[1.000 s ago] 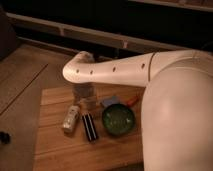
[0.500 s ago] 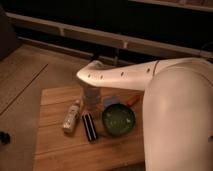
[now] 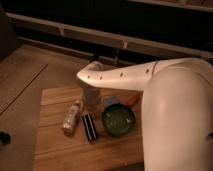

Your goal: Place the eraser on the white sponge

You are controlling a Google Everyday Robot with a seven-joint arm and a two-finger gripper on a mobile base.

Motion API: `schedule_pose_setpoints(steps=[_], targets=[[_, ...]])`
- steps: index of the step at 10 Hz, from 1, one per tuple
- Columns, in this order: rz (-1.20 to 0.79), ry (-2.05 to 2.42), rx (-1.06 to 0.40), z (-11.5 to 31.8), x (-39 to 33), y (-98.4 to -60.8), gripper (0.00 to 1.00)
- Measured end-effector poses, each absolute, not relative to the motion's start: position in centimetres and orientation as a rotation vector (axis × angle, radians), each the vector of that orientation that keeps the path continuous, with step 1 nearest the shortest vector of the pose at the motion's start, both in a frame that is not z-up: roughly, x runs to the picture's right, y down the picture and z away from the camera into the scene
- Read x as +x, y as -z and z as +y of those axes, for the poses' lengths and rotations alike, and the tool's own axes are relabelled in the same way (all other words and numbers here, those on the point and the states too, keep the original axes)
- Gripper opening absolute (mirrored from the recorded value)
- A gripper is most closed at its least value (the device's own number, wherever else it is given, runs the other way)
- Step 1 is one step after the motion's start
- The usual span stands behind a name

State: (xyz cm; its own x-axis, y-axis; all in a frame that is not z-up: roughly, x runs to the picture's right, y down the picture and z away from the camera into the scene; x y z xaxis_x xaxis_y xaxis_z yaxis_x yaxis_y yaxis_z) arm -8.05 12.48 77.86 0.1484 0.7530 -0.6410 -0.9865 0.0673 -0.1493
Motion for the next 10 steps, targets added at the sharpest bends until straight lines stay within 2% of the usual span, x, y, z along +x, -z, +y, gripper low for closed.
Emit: schedule_pose_setpoints(steps=[2, 10], targets=[[0.456, -1.323, -0.670, 14.5, -9.0, -78.7, 0.65], [0.432, -1.156, -0.774, 17.7, -12.8, -82.3, 0.65]])
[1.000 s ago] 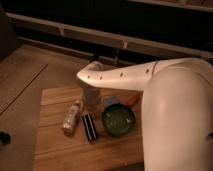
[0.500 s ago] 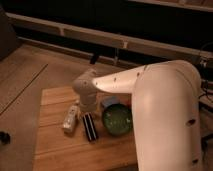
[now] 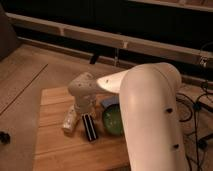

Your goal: Place the eraser on the white sponge

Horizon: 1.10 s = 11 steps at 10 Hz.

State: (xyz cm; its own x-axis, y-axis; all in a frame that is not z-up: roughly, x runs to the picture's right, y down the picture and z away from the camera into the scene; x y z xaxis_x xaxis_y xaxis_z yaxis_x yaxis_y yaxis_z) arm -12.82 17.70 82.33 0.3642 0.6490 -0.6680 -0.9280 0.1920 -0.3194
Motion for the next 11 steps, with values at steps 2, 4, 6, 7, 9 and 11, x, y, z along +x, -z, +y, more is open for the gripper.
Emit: schedule_pose_setpoints(steps=[2, 4, 6, 7, 9, 11], targets=[[0.440, -1.134, -0.814, 18.8, -13.5, -83.2, 0.65], [0.454, -1.141, -0.829, 19.1, -13.0, -83.7, 0.65], [0.468, -1.152, -0.832, 19.0, -12.3, -84.1, 0.65], [0.478, -1.155, -0.836, 19.2, -12.1, -84.3, 0.65], [0.493, -1.158, -0.845, 19.6, -11.7, -84.6, 0.60], [0.497, -1.163, -0.859, 20.0, -11.5, -85.0, 0.41]])
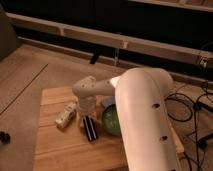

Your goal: Place the eraser on the white sponge

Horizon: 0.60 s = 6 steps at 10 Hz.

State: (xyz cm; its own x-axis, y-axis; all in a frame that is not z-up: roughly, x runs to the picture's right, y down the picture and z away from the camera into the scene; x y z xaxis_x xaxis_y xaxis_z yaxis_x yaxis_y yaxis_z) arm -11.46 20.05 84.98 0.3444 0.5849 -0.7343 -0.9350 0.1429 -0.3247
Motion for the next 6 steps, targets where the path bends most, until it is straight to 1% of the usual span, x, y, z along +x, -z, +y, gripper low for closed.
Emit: schedule_pose_setpoints(steps=[1, 2, 3, 4, 5, 6], targets=[[0.500, -1.167, -0.866, 20.3, -11.3, -85.1, 0.31], [0.504, -1.173, -0.870, 20.4, -11.1, -85.3, 0.18], [0.505, -1.177, -0.870, 20.4, -10.9, -85.4, 0.09], [0.504, -1.184, -0.863, 20.0, -10.8, -85.4, 0.02], [0.496, -1.192, -0.844, 19.0, -10.8, -85.3, 0.00], [0.480, -1.196, -0.804, 16.8, -10.9, -84.7, 0.00]])
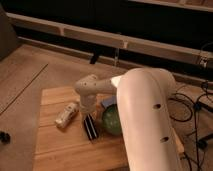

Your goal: Place the eraser on the white sponge

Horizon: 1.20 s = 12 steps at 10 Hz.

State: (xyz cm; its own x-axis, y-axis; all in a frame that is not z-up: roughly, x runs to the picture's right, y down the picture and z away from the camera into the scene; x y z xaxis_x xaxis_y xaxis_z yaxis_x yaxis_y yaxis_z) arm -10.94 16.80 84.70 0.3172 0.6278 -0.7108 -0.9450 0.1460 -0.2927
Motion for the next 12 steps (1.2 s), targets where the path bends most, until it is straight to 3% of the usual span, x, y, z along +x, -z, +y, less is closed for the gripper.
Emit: schedule_pose_setpoints(steps=[7, 12], targets=[[0.399, -1.115, -0.525, 3.7, -14.8, -74.6, 0.00], [0.520, -1.359, -0.463, -0.8, -5.0, -74.6, 0.00]])
